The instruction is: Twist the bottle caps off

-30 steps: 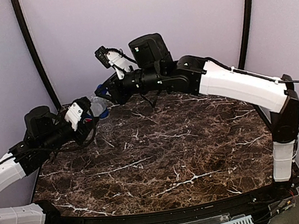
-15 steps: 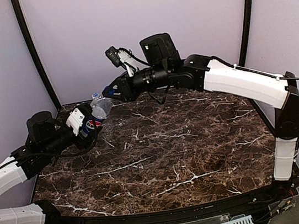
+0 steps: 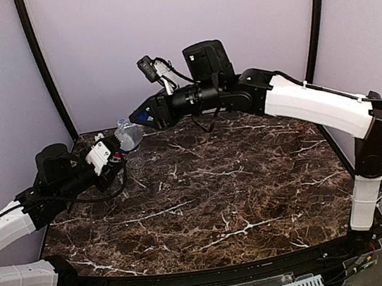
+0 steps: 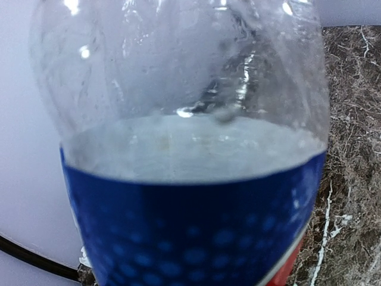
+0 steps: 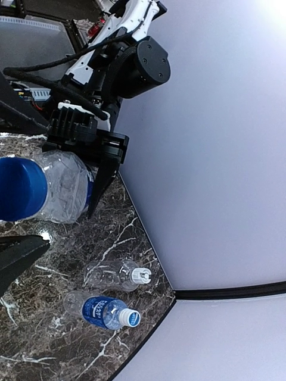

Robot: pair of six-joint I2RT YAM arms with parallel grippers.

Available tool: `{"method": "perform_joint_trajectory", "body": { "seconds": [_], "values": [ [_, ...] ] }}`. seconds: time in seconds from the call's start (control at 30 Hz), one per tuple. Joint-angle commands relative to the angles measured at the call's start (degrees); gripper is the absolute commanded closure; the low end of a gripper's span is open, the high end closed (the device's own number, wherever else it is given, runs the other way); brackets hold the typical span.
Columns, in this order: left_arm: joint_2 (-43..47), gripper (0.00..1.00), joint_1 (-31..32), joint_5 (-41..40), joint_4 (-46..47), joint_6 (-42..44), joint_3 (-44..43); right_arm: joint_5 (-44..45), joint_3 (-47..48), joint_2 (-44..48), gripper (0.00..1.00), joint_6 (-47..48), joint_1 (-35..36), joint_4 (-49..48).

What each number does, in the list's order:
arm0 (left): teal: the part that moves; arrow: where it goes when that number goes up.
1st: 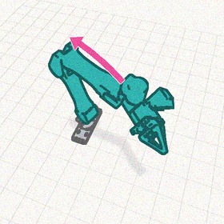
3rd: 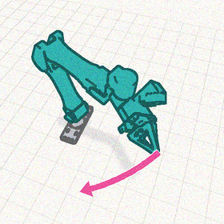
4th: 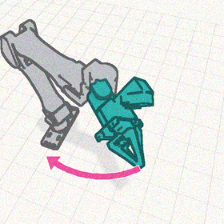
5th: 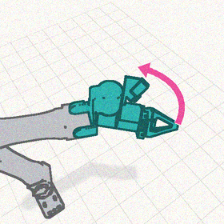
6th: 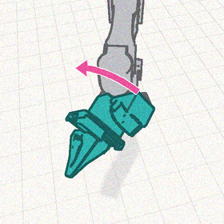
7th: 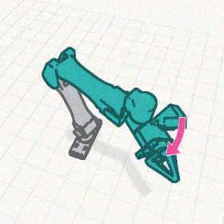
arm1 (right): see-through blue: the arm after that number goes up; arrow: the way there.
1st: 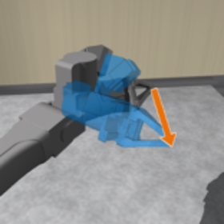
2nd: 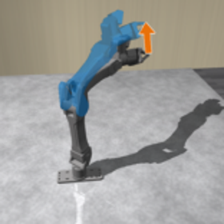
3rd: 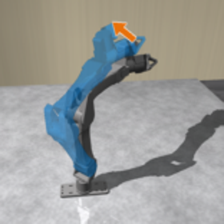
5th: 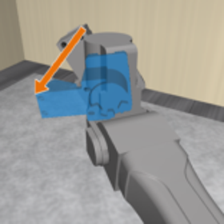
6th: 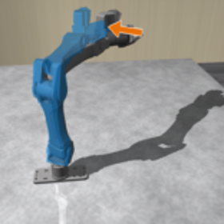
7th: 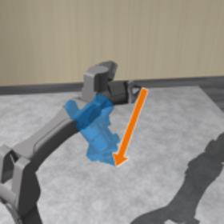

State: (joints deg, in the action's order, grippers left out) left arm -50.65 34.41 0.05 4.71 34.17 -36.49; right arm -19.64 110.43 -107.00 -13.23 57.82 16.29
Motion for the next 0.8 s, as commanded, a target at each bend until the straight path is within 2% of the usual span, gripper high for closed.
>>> {"method": "perform_joint_trajectory", "body": {
  "seconds": [0.0,0.2,0.47,0.6,0.77],
  "values": [
    [0.83,0.62,0.12,-5.29,4.85,7.66,1.47,-1.01,-1.02,2.95,0.38,-5.73,-0.94,-1.47],
    [-0.22,0.65,0.13,-13.04,7.38,13.27,1.80,0.58,-0.78,3.19,0.34,-10.99,-1.78,1.47],
    [-0.23,0.65,0.13,-13.01,7.44,14.06,2.13,-1.51,3.69,-0.84,0.33,-13.87,-2.72,7.15],
    [-0.24,0.65,0.17,-12.21,7.04,14.08,2.17,-2.41,5.69,-2.03,0.42,-13.13,-2.72,7.49],
    [-0.31,0.65,0.21,-11.86,7.10,14.08,2.13,-2.66,7.05,-3.55,0.47,-12.87,-2.87,7.52]
  ]
}}
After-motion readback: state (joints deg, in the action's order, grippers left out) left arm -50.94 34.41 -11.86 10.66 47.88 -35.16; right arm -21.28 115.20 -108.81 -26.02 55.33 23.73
